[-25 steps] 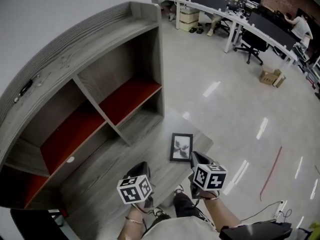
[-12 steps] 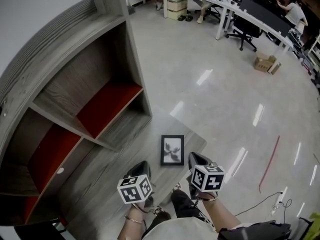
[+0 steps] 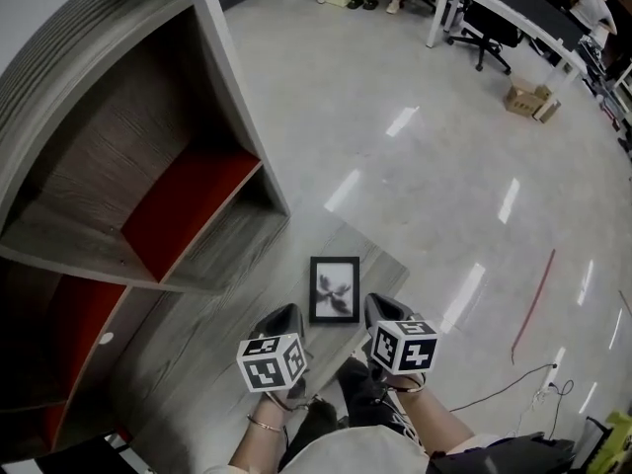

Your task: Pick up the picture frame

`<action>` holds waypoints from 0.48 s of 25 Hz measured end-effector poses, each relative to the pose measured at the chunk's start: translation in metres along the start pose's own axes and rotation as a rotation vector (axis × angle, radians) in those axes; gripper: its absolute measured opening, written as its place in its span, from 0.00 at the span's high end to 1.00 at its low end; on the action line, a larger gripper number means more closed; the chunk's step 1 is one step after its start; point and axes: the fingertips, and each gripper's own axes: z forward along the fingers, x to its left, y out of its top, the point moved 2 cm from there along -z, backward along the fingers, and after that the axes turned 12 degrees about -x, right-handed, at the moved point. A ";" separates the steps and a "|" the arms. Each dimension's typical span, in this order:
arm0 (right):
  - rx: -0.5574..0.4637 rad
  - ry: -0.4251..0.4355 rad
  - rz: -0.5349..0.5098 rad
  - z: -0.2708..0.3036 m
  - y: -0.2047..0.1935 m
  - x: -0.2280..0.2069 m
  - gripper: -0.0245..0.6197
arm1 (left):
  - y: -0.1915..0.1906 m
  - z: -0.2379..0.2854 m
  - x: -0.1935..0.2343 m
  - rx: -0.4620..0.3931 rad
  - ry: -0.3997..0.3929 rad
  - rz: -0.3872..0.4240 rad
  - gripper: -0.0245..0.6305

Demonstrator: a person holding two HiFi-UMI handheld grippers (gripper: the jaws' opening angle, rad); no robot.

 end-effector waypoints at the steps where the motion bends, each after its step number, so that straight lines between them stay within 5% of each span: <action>1: 0.008 0.000 0.002 0.003 -0.003 -0.001 0.91 | -0.002 0.004 0.000 0.009 -0.002 0.006 0.94; 12: 0.077 -0.003 0.017 0.025 -0.037 -0.009 0.91 | -0.032 0.033 0.002 0.081 0.020 0.015 0.94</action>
